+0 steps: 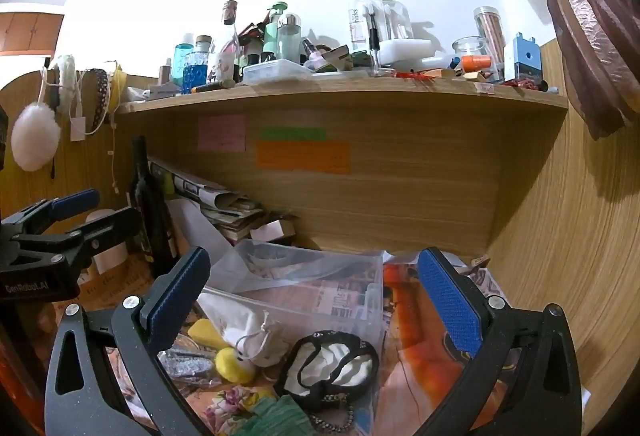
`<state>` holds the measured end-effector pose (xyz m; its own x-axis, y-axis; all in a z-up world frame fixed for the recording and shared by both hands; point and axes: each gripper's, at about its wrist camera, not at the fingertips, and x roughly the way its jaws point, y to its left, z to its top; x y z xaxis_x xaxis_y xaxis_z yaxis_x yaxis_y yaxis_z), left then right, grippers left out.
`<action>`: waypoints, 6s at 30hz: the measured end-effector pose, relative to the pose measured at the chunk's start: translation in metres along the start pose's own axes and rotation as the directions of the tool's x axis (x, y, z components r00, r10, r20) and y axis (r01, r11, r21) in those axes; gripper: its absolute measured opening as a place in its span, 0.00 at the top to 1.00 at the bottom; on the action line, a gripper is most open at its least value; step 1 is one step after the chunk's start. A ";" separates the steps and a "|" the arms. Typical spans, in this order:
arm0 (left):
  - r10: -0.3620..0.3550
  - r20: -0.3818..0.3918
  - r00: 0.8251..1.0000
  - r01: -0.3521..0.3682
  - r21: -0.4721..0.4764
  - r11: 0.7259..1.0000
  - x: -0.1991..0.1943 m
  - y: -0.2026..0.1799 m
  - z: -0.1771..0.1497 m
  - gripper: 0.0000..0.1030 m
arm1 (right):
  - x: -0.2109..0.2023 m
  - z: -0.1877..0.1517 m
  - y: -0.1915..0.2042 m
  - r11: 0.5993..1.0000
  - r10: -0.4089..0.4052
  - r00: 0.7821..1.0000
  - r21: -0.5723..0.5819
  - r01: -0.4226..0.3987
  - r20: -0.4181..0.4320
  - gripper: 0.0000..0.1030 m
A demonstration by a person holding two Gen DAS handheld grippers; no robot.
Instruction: Organize soft objects
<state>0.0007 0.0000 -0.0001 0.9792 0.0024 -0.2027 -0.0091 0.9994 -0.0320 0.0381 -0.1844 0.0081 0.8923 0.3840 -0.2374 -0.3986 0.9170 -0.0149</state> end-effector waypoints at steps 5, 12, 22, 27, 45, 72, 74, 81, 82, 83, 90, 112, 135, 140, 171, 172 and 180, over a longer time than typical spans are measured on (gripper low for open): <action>0.000 0.001 1.000 0.000 0.000 1.000 0.000 -0.001 0.000 0.00 | -0.002 0.000 -0.001 1.000 0.000 1.000 0.003 0.000 0.005 0.00; 0.000 0.003 1.000 0.000 0.002 1.000 0.000 -0.002 0.000 0.00 | -0.003 0.002 -0.001 1.000 0.000 1.000 0.011 0.000 0.009 0.00; 0.004 0.006 1.000 -0.004 0.004 1.000 -0.001 -0.002 0.000 0.00 | -0.004 0.002 -0.002 1.000 0.003 1.000 0.020 -0.003 0.015 0.00; 0.006 0.008 1.000 -0.006 0.005 1.000 -0.001 -0.002 0.003 0.00 | -0.004 0.002 -0.003 1.000 0.003 1.000 0.020 -0.003 0.015 0.00; 0.006 0.011 1.000 -0.006 0.008 1.000 -0.001 -0.002 0.004 0.00 | -0.005 0.002 -0.002 1.000 0.003 1.000 0.021 -0.004 0.021 0.00; -0.012 -0.028 1.000 0.012 0.001 1.000 0.006 -0.004 0.001 0.00 | -0.003 0.000 -0.003 1.000 0.005 1.000 0.025 -0.005 0.009 0.00; -0.022 -0.057 0.998 0.022 -0.004 1.000 0.013 -0.002 -0.004 0.00 | 0.001 -0.002 -0.004 1.000 0.000 1.000 0.026 0.000 -0.005 0.00; -0.028 -0.192 0.981 0.026 -0.014 1.000 0.044 0.006 -0.027 0.00 | 0.026 -0.023 -0.018 0.999 -0.028 0.992 0.032 0.032 -0.124 0.00; -0.032 -0.215 0.976 0.029 -0.018 0.999 0.050 0.007 -0.031 0.00 | 0.031 -0.028 -0.020 0.999 -0.033 0.989 0.031 0.038 -0.144 0.00; -0.037 -0.238 0.971 0.032 -0.022 0.999 0.055 0.009 -0.036 0.00 | 0.034 -0.031 -0.022 0.999 -0.038 0.986 0.030 0.044 -0.160 0.00; -0.096 -0.364 0.927 0.069 -0.087 0.994 0.092 0.016 -0.063 0.00 | 0.060 -0.056 -0.035 0.997 -0.047 0.953 0.037 0.061 -0.299 0.00; -0.197 -0.499 0.844 0.147 -0.137 0.979 0.151 0.002 -0.103 0.56 | 0.147 -0.113 -0.052 0.994 0.084 0.800 0.104 -0.027 -0.594 0.54; -0.204 -0.328 0.923 0.178 -0.108 0.978 0.106 0.011 -0.059 0.91 | 0.093 -0.061 -0.054 0.994 0.023 0.922 0.107 0.020 -0.386 0.78; -0.199 -0.276 0.940 0.176 -0.104 0.979 0.101 0.019 -0.041 0.92 | 0.085 -0.043 -0.055 0.993 0.011 0.945 0.111 0.027 -0.327 0.78; -0.133 -0.440 0.888 0.106 -0.086 0.991 0.222 0.038 -0.038 0.92 | 0.197 -0.027 -0.051 0.998 0.014 0.915 0.060 0.012 -0.404 0.78; -0.133 -0.450 0.883 0.106 -0.084 0.991 0.226 0.036 -0.041 0.92 | 0.200 -0.030 -0.051 0.998 0.016 0.908 0.057 0.008 -0.418 0.78; -0.111 -0.491 0.864 0.103 -0.042 0.994 0.233 0.029 -0.057 0.92 | 0.222 -0.054 -0.042 0.999 0.037 0.855 0.018 -0.032 -0.518 0.77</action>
<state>0.2171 0.0274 -0.1044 0.7476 -0.1249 -0.6523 0.0838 0.9920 -0.0939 0.2414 -0.1434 -0.0961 0.6381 0.3058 -0.7066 -0.4232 0.9060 0.0099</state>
